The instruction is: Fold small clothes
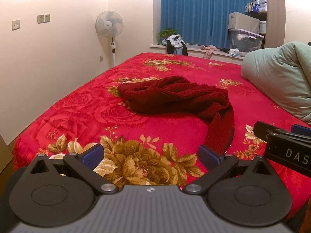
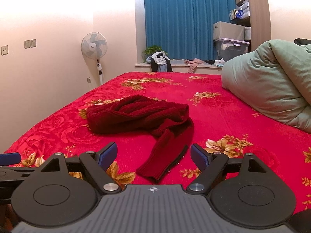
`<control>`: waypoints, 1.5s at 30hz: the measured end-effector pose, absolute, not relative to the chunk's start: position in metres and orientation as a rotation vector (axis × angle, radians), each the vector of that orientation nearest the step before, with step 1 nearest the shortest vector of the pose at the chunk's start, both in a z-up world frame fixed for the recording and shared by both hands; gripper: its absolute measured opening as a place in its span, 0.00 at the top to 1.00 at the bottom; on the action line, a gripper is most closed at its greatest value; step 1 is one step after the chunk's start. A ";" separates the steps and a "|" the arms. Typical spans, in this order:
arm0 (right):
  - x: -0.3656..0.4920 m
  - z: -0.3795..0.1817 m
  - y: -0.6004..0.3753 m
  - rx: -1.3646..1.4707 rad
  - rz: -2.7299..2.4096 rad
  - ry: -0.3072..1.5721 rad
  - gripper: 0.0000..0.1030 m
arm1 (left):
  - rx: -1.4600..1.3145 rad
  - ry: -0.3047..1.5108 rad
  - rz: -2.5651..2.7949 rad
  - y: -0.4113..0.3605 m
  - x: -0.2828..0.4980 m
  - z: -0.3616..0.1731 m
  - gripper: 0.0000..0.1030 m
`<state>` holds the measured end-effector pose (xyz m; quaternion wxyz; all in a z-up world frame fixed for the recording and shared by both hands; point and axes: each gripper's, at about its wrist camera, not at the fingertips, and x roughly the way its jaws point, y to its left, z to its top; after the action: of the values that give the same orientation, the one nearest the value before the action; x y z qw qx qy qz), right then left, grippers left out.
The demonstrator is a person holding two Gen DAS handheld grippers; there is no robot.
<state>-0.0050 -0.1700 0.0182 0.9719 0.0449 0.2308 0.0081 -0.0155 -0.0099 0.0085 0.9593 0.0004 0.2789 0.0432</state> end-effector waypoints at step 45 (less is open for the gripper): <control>0.000 0.009 -0.170 0.079 0.009 0.467 0.19 | -0.017 0.548 0.112 -0.003 -0.013 -0.002 0.00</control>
<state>0.0000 -0.1696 0.0094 0.9721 0.0393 0.2311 0.0047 -0.0133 -0.0026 -0.0023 0.9611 -0.0082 0.2704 0.0551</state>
